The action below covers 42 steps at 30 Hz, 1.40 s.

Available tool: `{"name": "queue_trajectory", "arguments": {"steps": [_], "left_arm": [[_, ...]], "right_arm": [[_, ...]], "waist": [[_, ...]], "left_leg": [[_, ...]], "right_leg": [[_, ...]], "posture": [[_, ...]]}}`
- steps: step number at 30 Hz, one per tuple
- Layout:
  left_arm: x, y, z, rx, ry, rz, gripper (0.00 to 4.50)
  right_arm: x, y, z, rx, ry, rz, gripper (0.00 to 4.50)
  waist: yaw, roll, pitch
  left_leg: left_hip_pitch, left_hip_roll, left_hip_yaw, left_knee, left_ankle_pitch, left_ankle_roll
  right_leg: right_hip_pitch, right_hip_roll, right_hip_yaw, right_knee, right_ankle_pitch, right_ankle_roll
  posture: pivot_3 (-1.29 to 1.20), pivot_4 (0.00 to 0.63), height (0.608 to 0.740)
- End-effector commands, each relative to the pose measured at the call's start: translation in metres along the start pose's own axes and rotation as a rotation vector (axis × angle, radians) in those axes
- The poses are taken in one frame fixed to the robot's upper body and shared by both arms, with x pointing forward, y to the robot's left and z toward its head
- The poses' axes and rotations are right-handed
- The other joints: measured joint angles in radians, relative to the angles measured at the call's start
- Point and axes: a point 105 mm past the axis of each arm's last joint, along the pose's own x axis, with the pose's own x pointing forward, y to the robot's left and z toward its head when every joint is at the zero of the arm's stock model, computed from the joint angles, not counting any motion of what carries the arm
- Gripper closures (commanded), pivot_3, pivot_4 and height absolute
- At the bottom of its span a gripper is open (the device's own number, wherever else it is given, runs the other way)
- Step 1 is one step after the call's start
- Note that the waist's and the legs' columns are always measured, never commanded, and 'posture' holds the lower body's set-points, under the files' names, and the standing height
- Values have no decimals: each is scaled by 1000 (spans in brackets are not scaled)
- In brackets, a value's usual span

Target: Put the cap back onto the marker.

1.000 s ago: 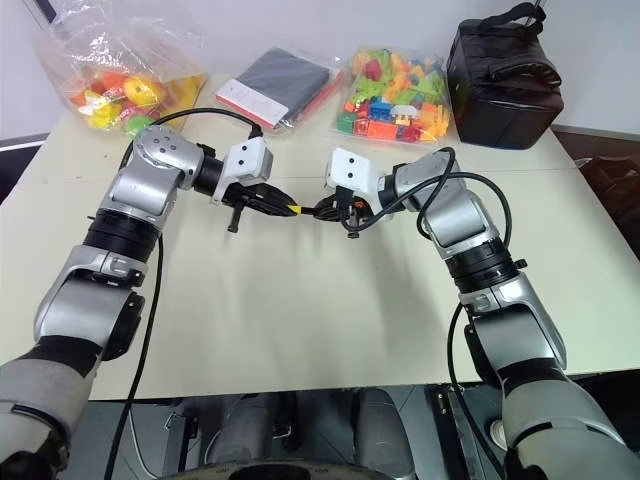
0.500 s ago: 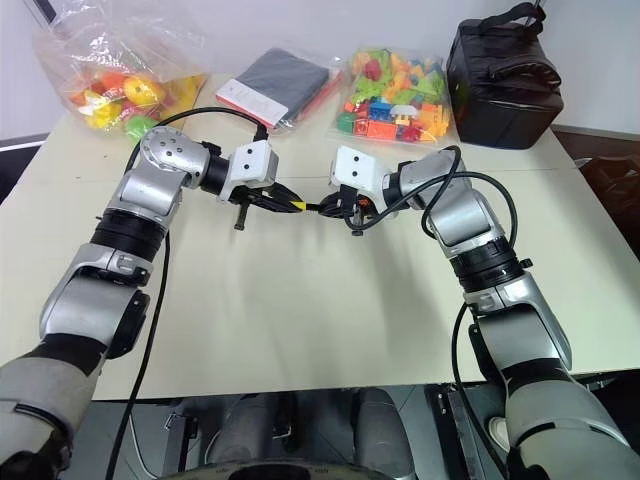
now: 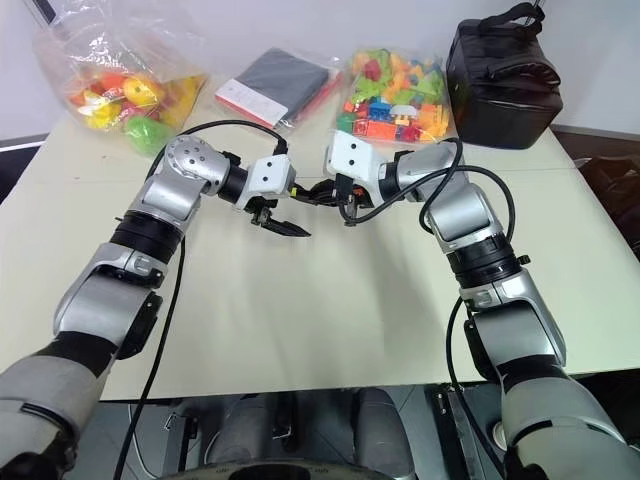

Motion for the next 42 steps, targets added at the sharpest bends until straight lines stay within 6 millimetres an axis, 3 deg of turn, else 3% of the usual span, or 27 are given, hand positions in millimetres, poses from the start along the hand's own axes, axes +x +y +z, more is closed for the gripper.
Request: {"name": "queue_trajectory", "arguments": {"steps": [1,6,12,19,23,28,33,42], "left_arm": [[-3,9,4,40,10,42,1723],[-17,27,3,25,1,154,1723],[-48,40,7,-74,-121,286,1723],[-67,31,-3,-165,-176,329,1723],[-78,25,-10,-212,-210,410,1723],[-92,26,-20,-370,-323,704,1723],[-95,12,-36,-549,-373,925,1723],[-91,-10,-59,-733,-348,1130,1723]], "right_arm": [[-16,-16,25,-78,-55,-83,4500],[-20,-13,16,-60,-27,-69,4500],[-40,-19,-5,-23,35,-123,4500],[-53,-16,-27,6,98,-147,4500],[-66,-23,-49,71,127,-248,4500],[-85,-22,-82,238,135,-437,4500],[-105,-16,-117,363,211,-624,4500],[-126,-17,-138,461,279,-828,4500]], "waist": [[0,0,0],[3,0,0],[1,0,0],[0,0,0],[1,0,0],[6,0,0],[3,0,0],[5,0,0]], "left_leg": [[0,0,0,0,0,0],[0,0,0,0,0,0],[0,0,0,0,0,0],[0,0,0,0,0,0],[0,0,0,0,0,0],[0,0,-1,0,0,0],[1,0,-1,1,0,0],[2,0,-1,1,1,-1]], "right_leg": [[0,0,0,0,0,0],[0,0,0,0,0,0],[0,0,0,0,0,0],[0,0,0,0,0,0],[0,0,0,0,0,0],[1,-1,0,0,0,0],[2,-1,0,1,0,0],[2,-1,0,1,0,0]], "posture": [[0,150,740],[0,150,740],[0,150,740],[0,150,740],[0,150,740],[0,150,740],[0,150,740],[0,150,740]]}}
